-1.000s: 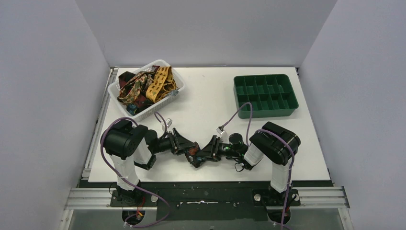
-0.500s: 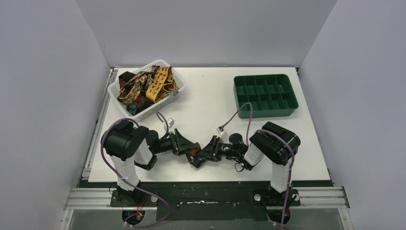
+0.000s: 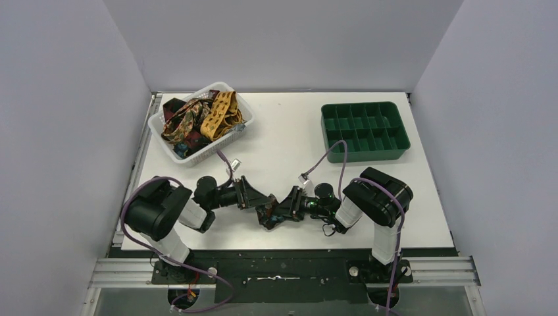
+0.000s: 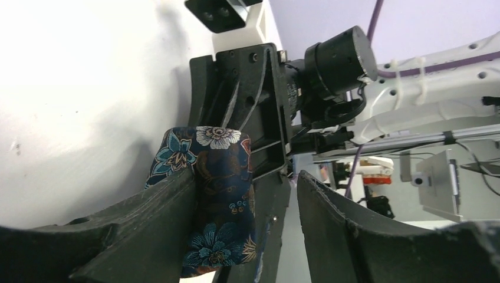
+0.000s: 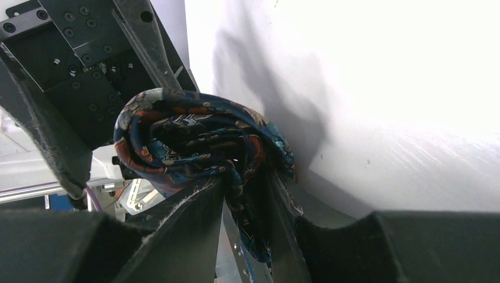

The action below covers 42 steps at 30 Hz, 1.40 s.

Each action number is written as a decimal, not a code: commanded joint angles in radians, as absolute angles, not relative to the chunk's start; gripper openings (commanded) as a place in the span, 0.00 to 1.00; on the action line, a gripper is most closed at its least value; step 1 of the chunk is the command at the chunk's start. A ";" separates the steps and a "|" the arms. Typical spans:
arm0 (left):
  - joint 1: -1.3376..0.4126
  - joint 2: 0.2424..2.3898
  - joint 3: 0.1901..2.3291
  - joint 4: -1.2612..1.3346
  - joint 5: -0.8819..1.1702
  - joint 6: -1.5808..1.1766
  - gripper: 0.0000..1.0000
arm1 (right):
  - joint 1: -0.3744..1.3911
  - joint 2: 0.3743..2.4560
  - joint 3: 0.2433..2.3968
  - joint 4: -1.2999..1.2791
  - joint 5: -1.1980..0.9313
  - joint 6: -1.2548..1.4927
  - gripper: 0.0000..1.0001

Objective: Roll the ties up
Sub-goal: Pick up the tie at the center of the board.

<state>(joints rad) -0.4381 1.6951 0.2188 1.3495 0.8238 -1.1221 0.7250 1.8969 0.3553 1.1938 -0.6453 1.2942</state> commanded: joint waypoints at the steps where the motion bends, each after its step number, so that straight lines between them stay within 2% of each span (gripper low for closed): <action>1: -0.452 1.612 0.230 1.077 0.875 -0.957 0.62 | 0.709 1.868 0.367 1.258 -0.556 1.282 0.32; 5: -0.414 1.556 0.247 0.880 0.835 -0.861 0.65 | 0.709 1.868 0.361 1.253 -0.566 1.281 0.35; 8: -0.404 1.549 0.262 0.844 0.831 -0.845 0.69 | 0.708 1.869 0.362 1.253 -0.585 1.286 0.41; 11: -0.392 1.554 0.255 0.868 0.823 -0.865 0.72 | 0.709 1.862 0.362 1.258 -0.607 1.295 0.56; 15: -0.367 1.541 0.218 0.930 0.795 -0.919 0.72 | 0.702 1.813 0.364 1.208 -0.621 1.261 0.71; 21: -0.330 1.480 0.211 0.837 0.756 -0.899 0.74 | 0.684 1.635 0.408 0.873 -0.565 1.068 0.90; 28: -0.316 1.396 0.225 0.635 0.731 -0.827 0.77 | 0.628 1.507 0.491 0.461 -0.558 0.933 0.93; 39: -0.319 1.323 0.201 0.630 0.749 -0.833 0.81 | 0.718 1.380 0.377 0.467 -0.522 1.134 0.95; 42: -0.327 1.336 0.203 0.637 0.754 -0.834 0.81 | 0.745 1.409 0.345 0.553 -0.520 1.197 0.90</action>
